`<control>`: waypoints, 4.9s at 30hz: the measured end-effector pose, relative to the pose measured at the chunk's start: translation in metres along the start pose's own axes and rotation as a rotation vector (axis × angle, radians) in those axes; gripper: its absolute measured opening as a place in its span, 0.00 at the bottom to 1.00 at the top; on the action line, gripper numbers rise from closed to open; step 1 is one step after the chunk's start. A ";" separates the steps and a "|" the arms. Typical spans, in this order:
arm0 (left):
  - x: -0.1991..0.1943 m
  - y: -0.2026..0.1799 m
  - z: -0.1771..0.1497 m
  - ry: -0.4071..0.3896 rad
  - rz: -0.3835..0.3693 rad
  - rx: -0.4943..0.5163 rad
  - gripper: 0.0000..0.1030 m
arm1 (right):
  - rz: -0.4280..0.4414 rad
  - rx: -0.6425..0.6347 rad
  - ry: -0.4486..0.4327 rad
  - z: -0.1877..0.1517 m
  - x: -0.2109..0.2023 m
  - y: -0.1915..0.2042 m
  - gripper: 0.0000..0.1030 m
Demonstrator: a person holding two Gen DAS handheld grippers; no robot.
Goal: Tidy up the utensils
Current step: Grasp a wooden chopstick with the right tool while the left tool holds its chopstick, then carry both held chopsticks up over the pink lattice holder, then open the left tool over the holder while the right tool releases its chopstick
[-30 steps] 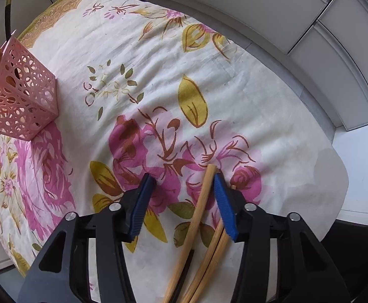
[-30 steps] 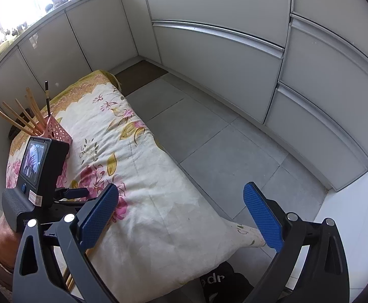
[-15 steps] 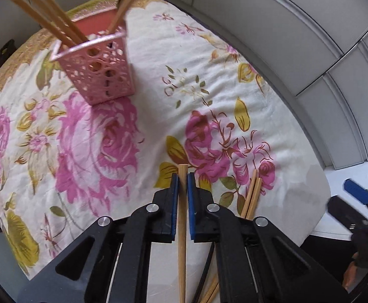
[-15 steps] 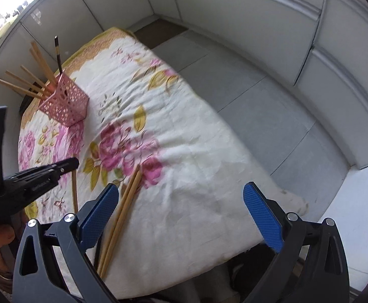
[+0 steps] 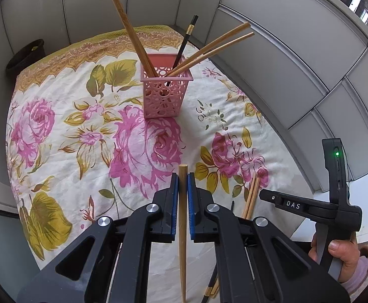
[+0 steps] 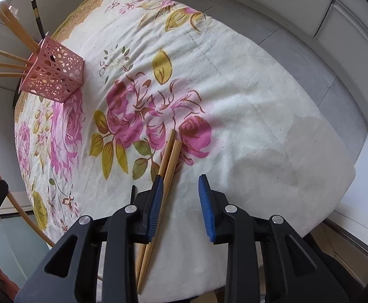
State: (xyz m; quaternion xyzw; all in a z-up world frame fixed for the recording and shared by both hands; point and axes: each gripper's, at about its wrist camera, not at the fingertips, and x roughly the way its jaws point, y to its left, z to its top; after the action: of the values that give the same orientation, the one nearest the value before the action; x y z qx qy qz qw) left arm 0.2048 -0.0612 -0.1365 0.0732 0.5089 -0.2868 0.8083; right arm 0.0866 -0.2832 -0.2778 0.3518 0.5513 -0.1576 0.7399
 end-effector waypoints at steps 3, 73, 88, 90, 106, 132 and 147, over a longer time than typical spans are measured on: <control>0.000 0.003 0.000 -0.008 -0.007 -0.008 0.06 | -0.020 0.023 0.001 0.005 0.006 0.003 0.29; -0.144 -0.069 0.045 -0.461 0.133 0.000 0.06 | 0.190 -0.426 -0.742 0.006 -0.244 0.065 0.08; -0.152 -0.038 0.140 -0.562 0.214 -0.036 0.06 | 0.332 -0.519 -0.797 0.044 -0.290 0.150 0.08; -0.147 -0.031 0.148 -0.561 0.219 -0.047 0.06 | 0.344 -0.522 -0.801 0.049 -0.290 0.159 0.08; -0.146 0.019 0.157 -0.596 0.097 -0.160 0.17 | 0.330 -0.493 -0.805 0.087 -0.257 0.193 0.08; -0.165 0.039 0.132 -0.632 0.140 -0.220 0.31 | 0.273 -0.420 -0.811 0.105 -0.230 0.197 0.93; -0.176 0.020 0.072 -0.638 0.204 -0.214 0.91 | 0.256 -0.312 -0.800 0.077 -0.247 0.118 0.94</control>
State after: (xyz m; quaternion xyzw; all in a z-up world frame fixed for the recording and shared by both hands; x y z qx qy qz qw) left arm 0.2155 -0.0060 0.0457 -0.0550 0.2478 -0.1581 0.9542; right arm 0.1298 -0.2917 0.0031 0.2128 0.1911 -0.1034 0.9526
